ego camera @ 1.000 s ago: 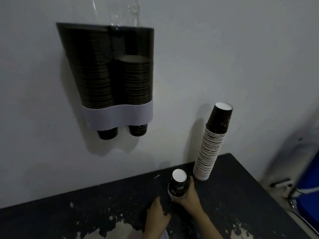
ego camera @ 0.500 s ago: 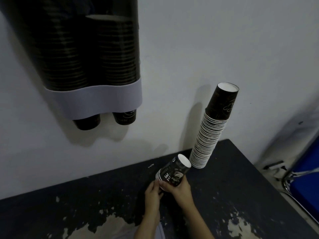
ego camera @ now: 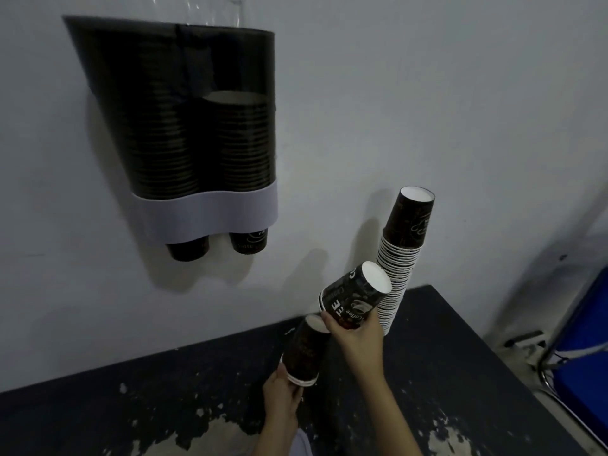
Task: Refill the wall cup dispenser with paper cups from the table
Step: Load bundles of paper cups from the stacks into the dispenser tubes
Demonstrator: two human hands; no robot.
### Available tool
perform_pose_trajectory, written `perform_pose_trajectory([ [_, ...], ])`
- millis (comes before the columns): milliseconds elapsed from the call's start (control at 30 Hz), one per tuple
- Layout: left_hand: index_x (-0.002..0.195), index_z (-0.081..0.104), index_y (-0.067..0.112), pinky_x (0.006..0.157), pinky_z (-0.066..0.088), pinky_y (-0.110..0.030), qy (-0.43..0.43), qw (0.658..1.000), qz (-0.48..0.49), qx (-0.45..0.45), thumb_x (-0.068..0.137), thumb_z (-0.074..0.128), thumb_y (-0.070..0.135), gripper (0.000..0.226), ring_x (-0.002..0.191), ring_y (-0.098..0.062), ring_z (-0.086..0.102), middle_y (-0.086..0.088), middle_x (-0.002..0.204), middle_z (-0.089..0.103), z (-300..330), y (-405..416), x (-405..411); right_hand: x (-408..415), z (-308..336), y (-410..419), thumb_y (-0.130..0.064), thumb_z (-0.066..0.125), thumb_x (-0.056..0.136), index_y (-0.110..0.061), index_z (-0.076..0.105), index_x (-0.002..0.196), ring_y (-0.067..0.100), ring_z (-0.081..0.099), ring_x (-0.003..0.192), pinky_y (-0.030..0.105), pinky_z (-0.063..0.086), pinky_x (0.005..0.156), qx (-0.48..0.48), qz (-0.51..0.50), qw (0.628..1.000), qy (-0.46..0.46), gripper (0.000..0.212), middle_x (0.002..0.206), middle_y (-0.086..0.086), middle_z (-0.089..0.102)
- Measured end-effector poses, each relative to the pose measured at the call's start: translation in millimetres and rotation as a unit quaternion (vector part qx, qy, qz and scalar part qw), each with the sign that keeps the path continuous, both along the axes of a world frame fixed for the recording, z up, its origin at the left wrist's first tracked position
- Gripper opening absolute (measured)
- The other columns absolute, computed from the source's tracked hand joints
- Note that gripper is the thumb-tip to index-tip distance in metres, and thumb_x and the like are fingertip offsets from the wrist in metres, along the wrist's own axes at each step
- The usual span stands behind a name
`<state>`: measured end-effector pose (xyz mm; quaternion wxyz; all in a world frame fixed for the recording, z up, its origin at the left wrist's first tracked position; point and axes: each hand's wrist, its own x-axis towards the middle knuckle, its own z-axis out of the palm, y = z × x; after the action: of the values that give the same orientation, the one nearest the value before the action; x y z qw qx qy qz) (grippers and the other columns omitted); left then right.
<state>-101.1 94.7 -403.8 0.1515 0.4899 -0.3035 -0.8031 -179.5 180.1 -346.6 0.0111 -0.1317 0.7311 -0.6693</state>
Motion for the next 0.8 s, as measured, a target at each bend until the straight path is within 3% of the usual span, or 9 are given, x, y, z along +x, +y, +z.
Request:
perform_pose_trajectory([
  [100, 0.127, 0.048, 0.001, 0.074, 0.044, -0.034, 0.006, 0.999, -0.01, 0.033, 0.095, 0.04, 0.014, 0.035, 0.075, -0.024, 0.052, -0.012, 0.094, 0.059, -3, 3, 1, 0, 5, 6, -0.003, 0.081, 0.064, -0.017, 0.049, 0.116, -0.004, 0.06, 0.092, -0.001, 0.046, 0.071, -0.004, 0.037, 0.999, -0.012, 0.063, 0.104, -0.008, 0.063],
  [267, 0.12, 0.053, -0.003, 0.044, 0.052, -0.027, 0.001, 0.998, -0.056, 0.016, 0.092, 0.042, 0.008, 0.031, 0.066, -0.022, 0.052, -0.01, 0.076, 0.056, -16, 2, -16, 6, -20, 21, -0.008, 0.083, 0.062, -0.013, 0.045, 0.127, 0.012, 0.062, 0.102, 0.008, 0.049, 0.071, 0.036, 0.062, 0.995, -0.073, 0.076, 0.113, 0.0, 0.063],
  [333, 0.116, 0.052, -0.008, 0.042, 0.052, -0.026, -0.002, 0.997, -0.075, -0.002, 0.093, 0.041, 0.005, 0.029, 0.068, -0.024, 0.054, -0.013, 0.076, 0.057, -26, 1, -25, 5, -30, 25, -0.008, 0.082, 0.063, -0.013, 0.045, 0.128, 0.01, 0.061, 0.096, 0.008, 0.049, 0.067, 0.047, 0.057, 0.993, -0.096, 0.075, 0.108, -0.003, 0.062],
  [433, 0.116, 0.051, -0.017, 0.057, 0.051, -0.033, -0.068, 0.987, -0.124, -0.081, 0.091, 0.047, 0.004, 0.033, 0.082, -0.037, 0.06, -0.023, 0.089, 0.063, -43, -2, -32, 3, -41, 27, -0.008, 0.082, 0.063, -0.015, 0.046, 0.124, 0.008, 0.061, 0.095, 0.011, 0.048, 0.071, 0.057, 0.052, 0.989, -0.125, 0.071, 0.109, -0.002, 0.063],
  [533, 0.121, 0.048, -0.008, 0.093, 0.046, -0.041, -0.201, 0.931, -0.174, -0.251, 0.084, 0.06, 0.008, 0.042, 0.11, -0.039, 0.056, -0.025, 0.118, 0.058, -50, -6, -28, 6, -46, 23, -0.008, 0.083, 0.062, -0.022, 0.045, 0.116, 0.013, 0.06, 0.101, 0.012, 0.046, 0.075, 0.078, 0.063, 0.987, -0.127, 0.068, 0.113, 0.001, 0.062],
  [567, 0.123, 0.047, -0.005, 0.098, 0.042, -0.04, -0.211, 0.919, -0.171, -0.285, 0.083, 0.061, 0.007, 0.044, 0.113, -0.039, 0.053, -0.026, 0.123, 0.054, -46, -7, -27, 7, -46, 23, -0.008, 0.083, 0.061, -0.023, 0.044, 0.115, 0.014, 0.06, 0.102, 0.013, 0.047, 0.077, 0.082, 0.062, 0.987, -0.124, 0.068, 0.114, 0.001, 0.062],
  [633, 0.123, 0.047, -0.003, 0.101, 0.039, -0.041, -0.216, 0.908, -0.151, -0.325, 0.084, 0.057, 0.005, 0.041, 0.115, -0.04, 0.049, -0.029, 0.126, 0.05, -40, -11, -22, 12, -43, 20, -0.02, 0.086, 0.053, -0.024, 0.047, 0.113, 0.016, 0.061, 0.104, 0.021, 0.049, 0.084, 0.1, 0.048, 0.988, -0.111, 0.071, 0.114, 0.002, 0.062],
  [733, 0.118, 0.05, -0.004, 0.097, 0.04, -0.041, -0.193, 0.909, -0.075, -0.363, 0.09, 0.048, 0.009, 0.031, 0.114, -0.039, 0.049, -0.027, 0.123, 0.053, -15, -13, -14, 14, -27, 23, -0.05, 0.082, 0.04, -0.029, 0.05, 0.114, 0.023, 0.057, 0.112, 0.042, 0.05, 0.094, 0.165, 0.023, 0.983, -0.074, 0.083, 0.115, 0.002, 0.061],
  [800, 0.116, 0.053, -0.002, 0.092, 0.039, -0.036, -0.109, 0.917, -0.006, -0.385, 0.093, 0.044, 0.015, 0.03, 0.113, -0.034, 0.051, -0.021, 0.121, 0.056, 17, -10, -10, 15, -1, 32, -0.054, 0.079, 0.046, -0.025, 0.047, 0.12, 0.025, 0.045, 0.12, 0.038, 0.042, 0.101, 0.26, 0.046, 0.964, -0.029, 0.085, 0.121, 0.004, 0.052],
])
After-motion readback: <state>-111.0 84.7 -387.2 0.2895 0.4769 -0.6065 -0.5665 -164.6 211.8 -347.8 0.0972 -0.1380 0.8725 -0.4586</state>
